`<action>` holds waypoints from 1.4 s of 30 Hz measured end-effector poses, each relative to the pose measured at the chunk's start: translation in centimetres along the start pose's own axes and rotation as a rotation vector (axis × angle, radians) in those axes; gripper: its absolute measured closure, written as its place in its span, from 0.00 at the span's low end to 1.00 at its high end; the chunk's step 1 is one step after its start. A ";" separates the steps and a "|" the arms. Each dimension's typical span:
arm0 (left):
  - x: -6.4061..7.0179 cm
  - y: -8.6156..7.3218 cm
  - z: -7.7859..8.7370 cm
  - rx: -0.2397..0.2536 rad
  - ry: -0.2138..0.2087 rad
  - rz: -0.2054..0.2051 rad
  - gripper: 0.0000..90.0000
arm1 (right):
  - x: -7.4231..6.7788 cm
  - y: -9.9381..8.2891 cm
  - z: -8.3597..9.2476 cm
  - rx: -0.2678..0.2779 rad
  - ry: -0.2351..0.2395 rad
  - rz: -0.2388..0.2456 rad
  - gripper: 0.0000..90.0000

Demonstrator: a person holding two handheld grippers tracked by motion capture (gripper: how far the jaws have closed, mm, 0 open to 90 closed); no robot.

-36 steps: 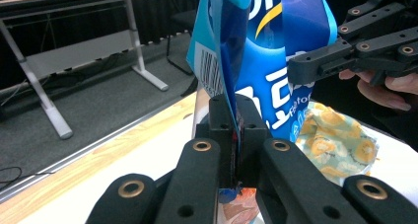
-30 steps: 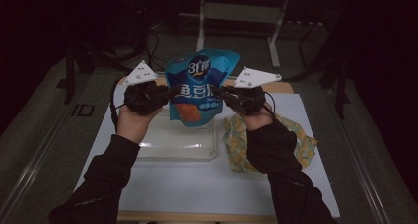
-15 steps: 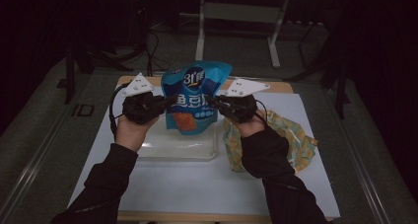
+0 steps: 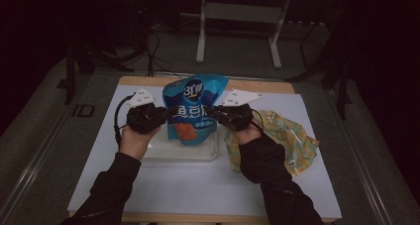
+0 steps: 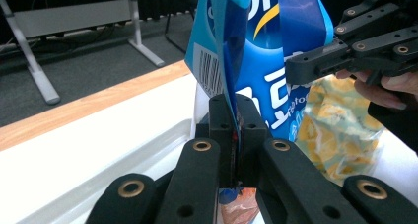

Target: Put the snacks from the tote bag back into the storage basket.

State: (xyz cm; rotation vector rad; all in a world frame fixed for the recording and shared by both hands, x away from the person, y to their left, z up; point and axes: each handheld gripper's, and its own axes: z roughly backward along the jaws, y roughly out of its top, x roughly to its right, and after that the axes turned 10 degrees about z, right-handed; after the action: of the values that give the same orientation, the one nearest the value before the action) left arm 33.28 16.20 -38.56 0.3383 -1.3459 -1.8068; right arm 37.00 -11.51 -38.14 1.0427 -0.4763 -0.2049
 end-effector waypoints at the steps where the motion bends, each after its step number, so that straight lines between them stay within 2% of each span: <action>1: -0.1 -0.2 -0.1 -0.004 0.001 0.000 1.00 | 0.0 -0.2 -0.1 -0.002 0.000 -0.005 1.00; 10: -0.8 -2.0 -0.9 -0.015 0.004 0.019 1.00 | -0.2 -1.9 -1.2 -0.017 0.025 -0.027 0.99; 16: -1.4 -3.2 -1.3 -0.026 -0.001 0.048 1.00 | -0.5 -2.8 -2.2 -0.039 0.039 -0.033 0.99; 26: -2.1 -4.6 -1.7 -0.021 -0.034 0.086 1.00 | -0.8 -3.8 -2.8 -0.055 0.054 -0.035 0.99; 33: -2.0 -4.9 -1.6 -0.012 -0.042 0.074 0.99 | -0.8 -4.0 -2.6 -0.048 0.069 -0.048 0.99; 37: -1.9 -4.9 -1.4 -0.024 -0.038 0.061 0.98 | -0.8 -4.1 -2.5 -0.050 0.073 -0.049 0.98; 40: -1.8 -4.8 -1.4 -0.029 -0.049 0.068 0.93 | -0.7 -4.1 -2.5 -0.052 0.077 -0.058 0.97; 42: -1.6 -4.8 -1.5 -0.036 -0.044 0.057 0.87 | -0.6 -4.1 -2.4 -0.044 0.080 -0.073 0.96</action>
State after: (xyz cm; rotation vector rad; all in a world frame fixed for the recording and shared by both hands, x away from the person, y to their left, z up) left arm 33.03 16.78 -43.80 0.2404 -1.3387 -1.7979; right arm 37.83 -11.50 -42.86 1.0224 -0.3598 -0.2366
